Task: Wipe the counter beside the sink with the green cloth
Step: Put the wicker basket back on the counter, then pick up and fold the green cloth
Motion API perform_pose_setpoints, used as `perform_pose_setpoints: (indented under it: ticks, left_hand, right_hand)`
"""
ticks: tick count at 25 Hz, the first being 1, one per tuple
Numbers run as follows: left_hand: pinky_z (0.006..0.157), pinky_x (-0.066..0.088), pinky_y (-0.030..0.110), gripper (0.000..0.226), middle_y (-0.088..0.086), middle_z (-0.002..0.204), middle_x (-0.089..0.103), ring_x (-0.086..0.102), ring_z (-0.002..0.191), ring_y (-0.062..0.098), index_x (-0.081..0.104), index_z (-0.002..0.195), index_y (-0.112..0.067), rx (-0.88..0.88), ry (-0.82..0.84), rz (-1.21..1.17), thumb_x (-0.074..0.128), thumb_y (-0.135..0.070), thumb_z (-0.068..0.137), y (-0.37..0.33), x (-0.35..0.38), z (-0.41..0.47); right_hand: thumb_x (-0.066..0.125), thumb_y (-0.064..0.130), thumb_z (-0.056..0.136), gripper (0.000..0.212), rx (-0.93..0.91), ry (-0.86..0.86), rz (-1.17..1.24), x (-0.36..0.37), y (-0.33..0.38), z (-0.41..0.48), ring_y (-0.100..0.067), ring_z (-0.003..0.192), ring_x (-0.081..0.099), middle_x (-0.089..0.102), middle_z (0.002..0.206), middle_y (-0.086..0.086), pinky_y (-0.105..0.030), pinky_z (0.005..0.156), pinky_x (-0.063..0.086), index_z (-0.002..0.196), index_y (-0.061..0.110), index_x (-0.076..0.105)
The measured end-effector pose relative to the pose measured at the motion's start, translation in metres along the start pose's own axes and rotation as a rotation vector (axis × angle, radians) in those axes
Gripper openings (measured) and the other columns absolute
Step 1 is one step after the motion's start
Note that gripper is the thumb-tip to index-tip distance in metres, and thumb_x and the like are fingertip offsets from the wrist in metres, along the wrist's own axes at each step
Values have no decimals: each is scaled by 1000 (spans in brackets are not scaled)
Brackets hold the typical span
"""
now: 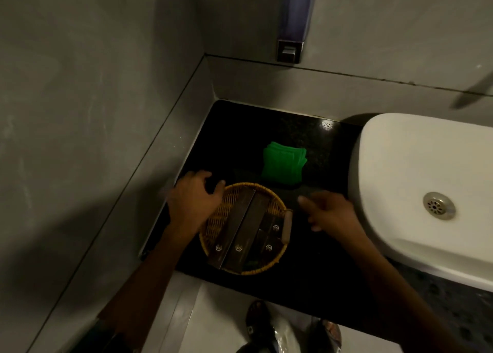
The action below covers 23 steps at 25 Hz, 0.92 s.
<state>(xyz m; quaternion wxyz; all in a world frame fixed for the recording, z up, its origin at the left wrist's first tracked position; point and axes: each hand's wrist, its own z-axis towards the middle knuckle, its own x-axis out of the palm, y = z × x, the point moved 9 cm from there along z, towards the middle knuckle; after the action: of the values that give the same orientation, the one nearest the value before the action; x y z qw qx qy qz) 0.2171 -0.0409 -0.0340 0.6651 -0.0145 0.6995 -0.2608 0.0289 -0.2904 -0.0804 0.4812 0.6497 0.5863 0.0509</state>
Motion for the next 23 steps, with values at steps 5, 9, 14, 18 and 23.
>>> perform_pose_setpoints:
  ticks: [5, 9, 14, 18, 23]
  left_hand:
    - [89, 49, 34, 47, 10, 126, 63, 61, 112, 28, 52, 131, -18, 20, 399, -190, 57, -39, 88, -91, 86, 60]
    - [94, 49, 38, 58, 20, 131, 57, 57, 117, 36, 40, 137, -8, -208, 471, -417, 64, -21, 85, -125, 126, 77]
    - [57, 58, 28, 28, 16, 99, 75, 74, 71, 20, 68, 103, -2, -500, 660, -986, 76, -11, 78, -125, 119, 74]
    - [80, 59, 38, 32, 12, 108, 74, 72, 96, 24, 69, 111, -12, -377, 686, -1113, 74, -18, 80, -142, 93, 63]
    - [70, 61, 35, 27, 11, 100, 76, 73, 86, 23, 69, 109, -11, -281, 602, -1261, 63, -15, 82, -225, 55, 15]
  right_hand:
    - [70, 31, 84, 50, -2, -150, -34, -8, 27, 84, -34, 106, 64, 66, 117, -17, -42, 91, 54, 124, 6, 55]
    - [74, 30, 80, 49, 216, -128, 335, 7, 12, 121, -28, 92, 65, 65, 113, -16, -40, 73, 57, 117, 4, 57]
    - [74, 28, 79, 17, 169, 59, 646, 26, 35, 97, -10, 80, 59, 65, 93, 2, -27, 56, 46, 88, 23, 59]
    - [74, 26, 79, 38, 3, 106, 742, 5, 55, 60, -21, 97, 67, 68, 111, -6, -39, 80, 59, 112, 20, 56]
    - [80, 44, 68, 62, -176, -91, 518, -102, 43, 7, -20, 95, 64, 62, 111, -2, -33, 77, 58, 115, 22, 47]
